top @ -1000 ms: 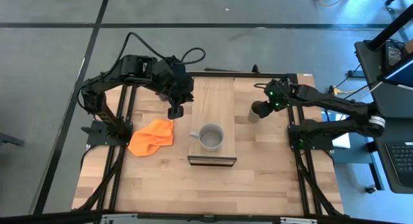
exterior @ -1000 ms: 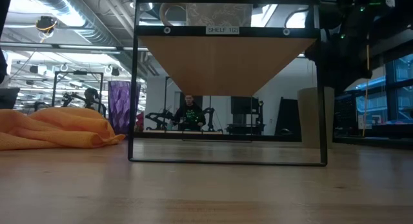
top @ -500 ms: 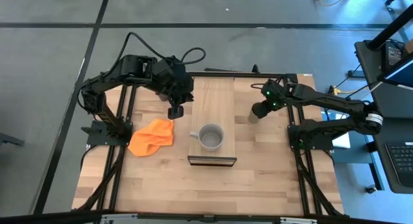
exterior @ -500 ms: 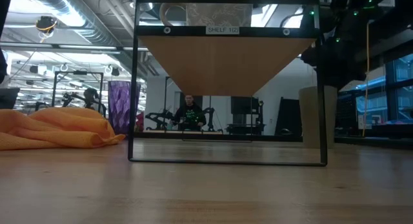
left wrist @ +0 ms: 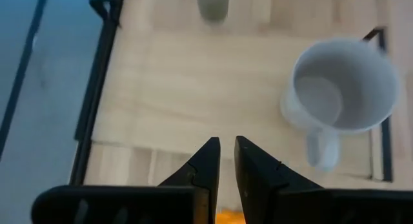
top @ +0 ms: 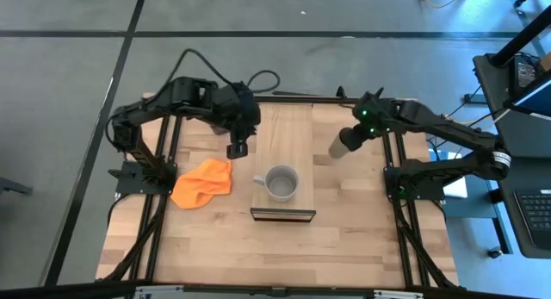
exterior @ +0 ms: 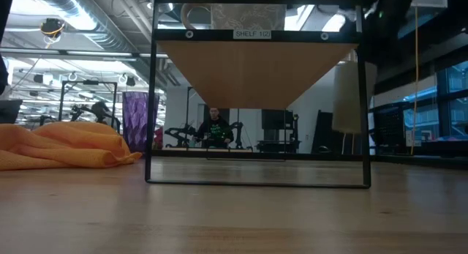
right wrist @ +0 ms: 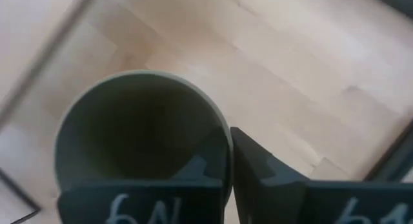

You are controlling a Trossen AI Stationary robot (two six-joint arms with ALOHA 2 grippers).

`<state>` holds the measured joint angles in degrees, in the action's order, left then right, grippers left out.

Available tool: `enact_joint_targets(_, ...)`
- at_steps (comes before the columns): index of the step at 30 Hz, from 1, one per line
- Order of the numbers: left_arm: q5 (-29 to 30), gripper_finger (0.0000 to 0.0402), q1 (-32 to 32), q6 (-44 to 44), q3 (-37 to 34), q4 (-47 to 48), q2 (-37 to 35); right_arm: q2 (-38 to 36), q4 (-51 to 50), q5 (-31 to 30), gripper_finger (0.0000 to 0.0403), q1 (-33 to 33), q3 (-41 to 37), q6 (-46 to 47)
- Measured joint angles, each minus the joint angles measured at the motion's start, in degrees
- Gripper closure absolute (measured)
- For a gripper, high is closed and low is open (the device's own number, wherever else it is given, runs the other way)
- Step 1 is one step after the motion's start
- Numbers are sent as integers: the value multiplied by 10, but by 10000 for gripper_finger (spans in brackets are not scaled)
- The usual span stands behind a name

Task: Stack small to large cups/mugs on shelf
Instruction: Put the brown cup on the shelf

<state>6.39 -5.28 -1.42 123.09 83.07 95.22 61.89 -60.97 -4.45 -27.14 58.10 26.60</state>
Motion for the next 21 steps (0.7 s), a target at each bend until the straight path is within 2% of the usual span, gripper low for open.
enact_joint_targets(8,-23,360,10,-2,-69,-30,0,33,-135,-4,396,1,189,-32)
enact_joint_targets(16,-29,360,8,1,-70,-41,-1,179,-232,-18,396,58,413,-75)
enact_joint_targets(21,-21,360,8,11,-70,-32,-15,261,-252,-15,395,76,504,-98)
